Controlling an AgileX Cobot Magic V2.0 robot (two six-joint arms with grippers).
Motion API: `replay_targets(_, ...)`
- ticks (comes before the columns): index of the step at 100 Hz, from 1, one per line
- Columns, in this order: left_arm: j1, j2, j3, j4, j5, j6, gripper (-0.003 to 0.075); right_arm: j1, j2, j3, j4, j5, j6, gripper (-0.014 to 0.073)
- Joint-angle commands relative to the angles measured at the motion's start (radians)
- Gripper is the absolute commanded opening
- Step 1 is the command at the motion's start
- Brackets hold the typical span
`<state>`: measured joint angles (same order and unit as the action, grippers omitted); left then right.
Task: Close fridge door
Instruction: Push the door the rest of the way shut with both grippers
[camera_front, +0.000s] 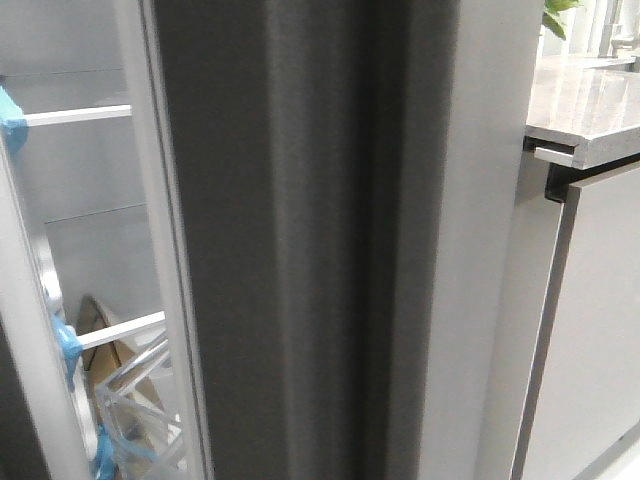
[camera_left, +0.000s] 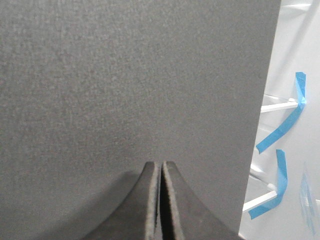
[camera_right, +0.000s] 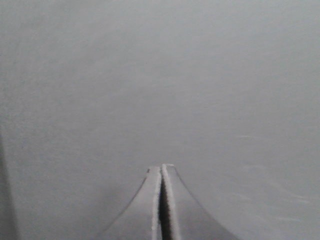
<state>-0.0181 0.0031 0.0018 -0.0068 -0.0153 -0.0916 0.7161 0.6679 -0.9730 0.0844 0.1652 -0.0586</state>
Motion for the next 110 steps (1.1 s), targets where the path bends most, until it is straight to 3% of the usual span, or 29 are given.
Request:
replay_targets(1, -0.005, 0.019, 0.028, -0.002, -0.077, -0.003, -0.0021, 0.028, 0.061, -0.057, -0.001, -0.07, 0.002, -0.0076)
replay_targets(55, -0.005, 0.019, 0.028, -0.002, -0.077, -0.003, -0.0021, 0.038, 0.313, -0.175, -0.001, -0.106, 0.002, -0.0076)
replay_targets(83, -0.005, 0.019, 0.028, -0.002, -0.077, -0.003, -0.0021, 0.034, 0.446, -0.193, -0.001, -0.285, 0.002, -0.0076)
replay_targets(110, -0.005, 0.019, 0.028, -0.002, -0.077, -0.003, -0.0021, 0.013, 0.56, -0.227, 0.01, -0.33, 0.002, -0.0076)
